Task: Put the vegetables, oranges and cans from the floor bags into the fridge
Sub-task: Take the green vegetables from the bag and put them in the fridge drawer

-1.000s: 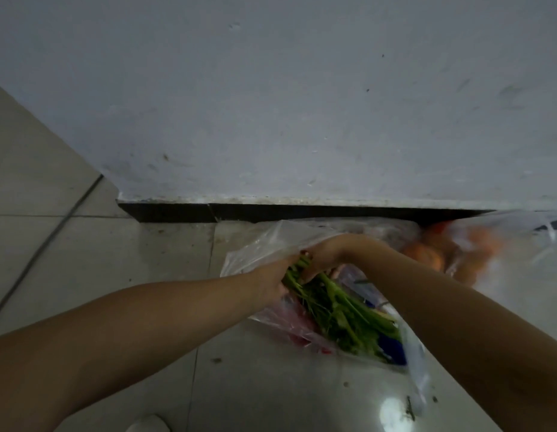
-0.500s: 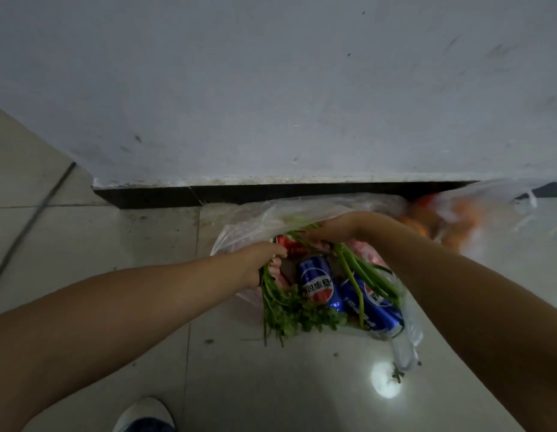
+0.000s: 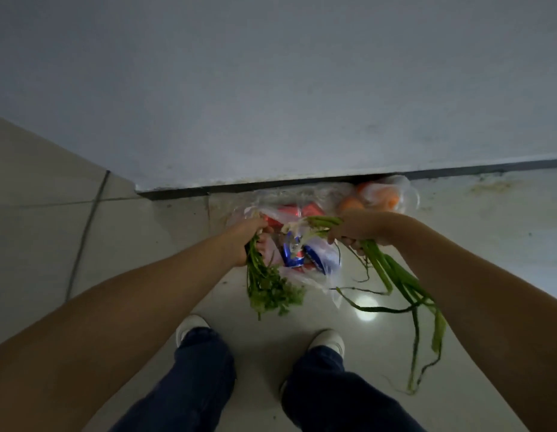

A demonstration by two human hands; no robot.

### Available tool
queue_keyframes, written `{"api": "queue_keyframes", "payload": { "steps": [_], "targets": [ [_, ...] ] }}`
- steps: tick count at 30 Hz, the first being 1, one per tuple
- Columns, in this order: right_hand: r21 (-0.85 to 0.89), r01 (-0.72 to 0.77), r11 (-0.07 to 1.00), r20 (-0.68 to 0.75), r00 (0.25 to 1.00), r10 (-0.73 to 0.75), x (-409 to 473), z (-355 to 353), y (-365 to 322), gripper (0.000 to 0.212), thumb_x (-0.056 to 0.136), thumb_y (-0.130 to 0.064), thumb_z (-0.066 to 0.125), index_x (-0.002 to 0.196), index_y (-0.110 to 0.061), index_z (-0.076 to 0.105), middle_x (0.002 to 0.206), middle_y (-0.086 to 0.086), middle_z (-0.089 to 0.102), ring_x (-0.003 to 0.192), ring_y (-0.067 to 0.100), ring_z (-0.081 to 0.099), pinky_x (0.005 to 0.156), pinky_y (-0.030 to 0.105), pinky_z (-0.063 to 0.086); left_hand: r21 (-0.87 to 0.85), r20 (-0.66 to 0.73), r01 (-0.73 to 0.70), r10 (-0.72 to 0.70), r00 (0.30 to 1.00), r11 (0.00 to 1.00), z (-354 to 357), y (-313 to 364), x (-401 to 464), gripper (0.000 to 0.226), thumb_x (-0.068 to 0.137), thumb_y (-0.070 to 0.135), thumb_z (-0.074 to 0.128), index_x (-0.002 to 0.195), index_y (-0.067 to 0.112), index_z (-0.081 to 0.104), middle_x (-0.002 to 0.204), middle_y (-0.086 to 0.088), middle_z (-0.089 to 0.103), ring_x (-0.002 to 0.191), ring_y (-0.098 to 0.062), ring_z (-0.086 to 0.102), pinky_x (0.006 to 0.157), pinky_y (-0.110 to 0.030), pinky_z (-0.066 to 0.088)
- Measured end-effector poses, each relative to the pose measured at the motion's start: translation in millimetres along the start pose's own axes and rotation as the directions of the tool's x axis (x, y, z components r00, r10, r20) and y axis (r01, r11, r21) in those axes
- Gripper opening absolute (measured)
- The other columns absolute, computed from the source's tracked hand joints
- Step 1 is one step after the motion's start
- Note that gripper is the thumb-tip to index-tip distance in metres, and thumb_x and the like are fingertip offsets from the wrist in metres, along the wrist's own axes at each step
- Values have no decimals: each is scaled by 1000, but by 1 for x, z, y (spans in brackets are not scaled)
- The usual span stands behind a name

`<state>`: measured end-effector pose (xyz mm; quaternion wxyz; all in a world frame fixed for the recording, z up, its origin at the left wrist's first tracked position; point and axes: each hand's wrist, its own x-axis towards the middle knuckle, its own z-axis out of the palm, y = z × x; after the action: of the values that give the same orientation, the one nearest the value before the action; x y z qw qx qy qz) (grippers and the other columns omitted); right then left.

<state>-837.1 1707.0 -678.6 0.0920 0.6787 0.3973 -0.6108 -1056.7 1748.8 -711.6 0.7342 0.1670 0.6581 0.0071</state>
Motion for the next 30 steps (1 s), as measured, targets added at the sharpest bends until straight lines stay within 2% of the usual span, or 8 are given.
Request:
{"api": "queue_keyframes", "payload": {
  "steps": [5, 9, 11, 15, 18, 21, 24, 30],
  "targets": [
    [279, 17, 960, -1, 1000, -17, -87, -30, -10, 11, 91, -13, 56, 96, -4, 57, 48, -4, 44, 37, 8, 37, 39, 19, 36, -24, -7, -54, 53, 999, 998, 5, 24, -89, 25, 94, 17, 51, 69, 11, 49, 35, 4, 38, 28, -9, 33, 32, -15, 29],
    [497, 124, 859, -30, 992, -126, -154, -49, -26, 4, 96, -12, 49, 94, -8, 49, 47, -4, 41, 36, 8, 36, 38, 19, 35, -57, -28, -81, 79, 996, 995, 25, 36, -157, 28, 92, 14, 54, 65, 8, 54, 34, 2, 44, 26, -10, 40, 31, -14, 34],
    [599, 166, 784, -63, 985, -160, -190, -56, -37, 11, 98, -11, 46, 87, -10, 48, 46, -6, 39, 36, 8, 35, 39, 20, 35, -99, -31, -95, 92, 995, 991, 38, 40, -184, 28, 92, 13, 55, 65, 7, 54, 35, 2, 44, 27, -10, 41, 32, -15, 35],
    [757, 258, 600, -167, 965, -204, -271, -66, -60, 18, 99, -14, 46, 81, -12, 48, 46, -5, 34, 36, 9, 32, 39, 21, 35, -195, 69, -119, 135, 988, 974, 72, 56, -243, 28, 95, 16, 53, 68, 8, 53, 34, 2, 42, 26, -9, 36, 34, -15, 33],
    [797, 341, 499, -263, 939, -221, -336, -75, -77, 18, 99, -15, 46, 84, -9, 56, 46, -4, 33, 36, 8, 32, 39, 20, 34, -244, 193, -109, 159, 968, 964, 102, 78, -292, 26, 95, 23, 54, 76, 5, 59, 37, 0, 48, 28, -11, 42, 52, -20, 43],
    [799, 410, 440, -351, 912, -211, -400, -78, -87, 22, 98, -16, 47, 82, -11, 61, 48, -3, 32, 37, 9, 30, 40, 20, 32, -252, 304, -128, 204, 931, 959, 134, 104, -341, 32, 97, 33, 49, 89, 3, 58, 38, 1, 43, 29, -10, 39, 38, -15, 37],
    [781, 474, 407, -432, 880, -196, -454, -75, -90, 23, 99, -16, 46, 83, -11, 62, 49, -3, 31, 38, 9, 29, 43, 21, 31, -275, 392, -158, 261, 882, 948, 162, 125, -386, 31, 96, 37, 49, 88, 8, 55, 40, 2, 43, 30, -10, 38, 37, -13, 36],
    [720, 559, 411, -556, 820, -140, -530, -45, -80, 19, 99, -18, 45, 95, -10, 61, 51, -3, 38, 42, 9, 35, 48, 22, 36, -335, 508, -251, 399, 764, 908, 194, 130, -457, 20, 91, 19, 55, 72, 15, 53, 43, 4, 44, 35, -9, 36, 39, -15, 32]
  ]
}}
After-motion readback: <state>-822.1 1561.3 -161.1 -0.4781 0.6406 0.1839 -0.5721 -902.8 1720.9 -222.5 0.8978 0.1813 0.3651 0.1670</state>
